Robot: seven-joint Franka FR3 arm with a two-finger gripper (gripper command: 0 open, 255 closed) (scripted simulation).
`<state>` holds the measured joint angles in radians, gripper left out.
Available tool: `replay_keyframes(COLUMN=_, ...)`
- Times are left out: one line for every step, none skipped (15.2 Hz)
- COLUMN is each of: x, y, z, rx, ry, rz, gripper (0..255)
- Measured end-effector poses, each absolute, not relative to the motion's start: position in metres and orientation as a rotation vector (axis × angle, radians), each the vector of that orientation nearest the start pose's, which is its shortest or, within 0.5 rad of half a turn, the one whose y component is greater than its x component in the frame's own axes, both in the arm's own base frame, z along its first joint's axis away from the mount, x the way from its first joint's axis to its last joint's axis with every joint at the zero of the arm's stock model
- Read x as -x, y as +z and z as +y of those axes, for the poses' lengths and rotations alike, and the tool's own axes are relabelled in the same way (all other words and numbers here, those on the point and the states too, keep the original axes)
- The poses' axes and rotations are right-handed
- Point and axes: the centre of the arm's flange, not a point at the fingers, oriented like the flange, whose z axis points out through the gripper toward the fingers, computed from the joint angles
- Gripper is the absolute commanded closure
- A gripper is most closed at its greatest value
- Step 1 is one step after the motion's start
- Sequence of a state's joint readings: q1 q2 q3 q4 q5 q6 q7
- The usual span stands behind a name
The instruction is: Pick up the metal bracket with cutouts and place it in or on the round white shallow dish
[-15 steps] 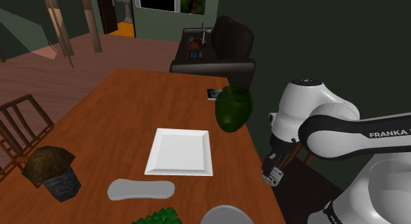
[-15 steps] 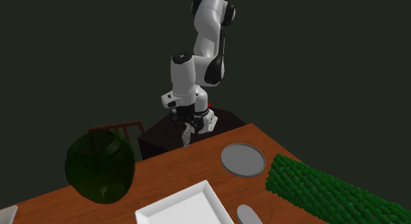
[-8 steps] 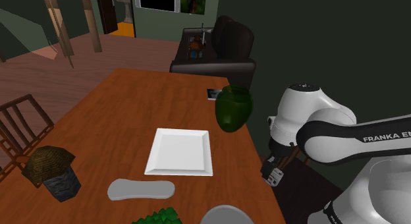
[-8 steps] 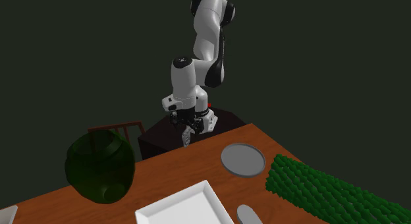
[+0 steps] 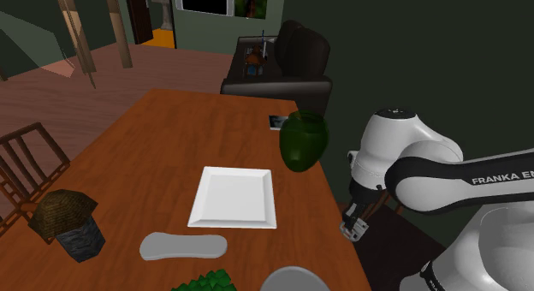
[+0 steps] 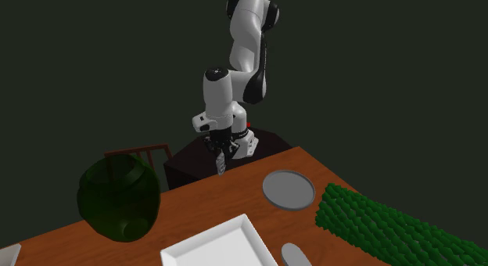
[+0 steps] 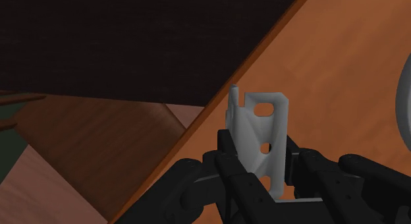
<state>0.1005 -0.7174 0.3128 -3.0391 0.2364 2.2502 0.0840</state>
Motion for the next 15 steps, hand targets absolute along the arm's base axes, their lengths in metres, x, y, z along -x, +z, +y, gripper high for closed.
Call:
replay_keyframes(x=-0.256, y=0.304, z=0.091, rx=3.179, ry=0.114, rz=-0.142, gripper=255)
replay_keyframes(x=-0.256, y=0.304, z=0.091, rx=3.179, ry=0.114, rz=-0.142, gripper=255)
replay_keyframes(x=-0.256, y=0.304, z=0.091, rx=3.179, ry=0.114, rz=-0.142, gripper=255)
replay_keyframes(x=-0.256, y=0.304, z=0.091, rx=3.179, ry=0.114, rz=-0.142, gripper=255)
replay_keyframes(x=-0.255, y=0.306, z=0.091, rx=3.179, ry=0.114, rz=-0.142, gripper=255)
replay_keyframes(x=-0.256, y=0.31, z=0.091, rx=3.179, ry=0.115, rz=-0.142, gripper=255)
replay_keyframes(x=-0.255, y=0.315, z=0.091, rx=3.179, ry=0.114, rz=-0.142, gripper=255)
replay_keyframes(x=-0.256, y=0.32, z=0.092, rx=3.179, ry=0.115, rz=-0.142, gripper=255)
replay_keyframes(x=-0.256, y=0.325, z=0.092, rx=3.179, ry=0.115, rz=-0.142, gripper=255)
replay_keyframes(x=-0.255, y=0.33, z=0.091, rx=3.179, ry=0.114, rz=-0.142, gripper=255)
replay_keyframes(x=-0.256, y=0.335, z=0.09, rx=3.179, ry=0.115, rz=-0.142, gripper=255)
replay_keyframes(x=-0.256, y=0.34, z=0.09, rx=3.179, ry=0.115, rz=-0.142, gripper=255)
replay_keyframes(x=-0.256, y=0.346, z=0.09, rx=3.179, ry=0.115, rz=-0.142, gripper=255)
replay_keyframes(x=-0.256, y=0.351, z=0.09, rx=3.179, ry=0.114, rz=-0.142, gripper=255)
replay_keyframes(x=-0.257, y=0.355, z=0.09, rx=3.179, ry=0.115, rz=-0.142, gripper=255)
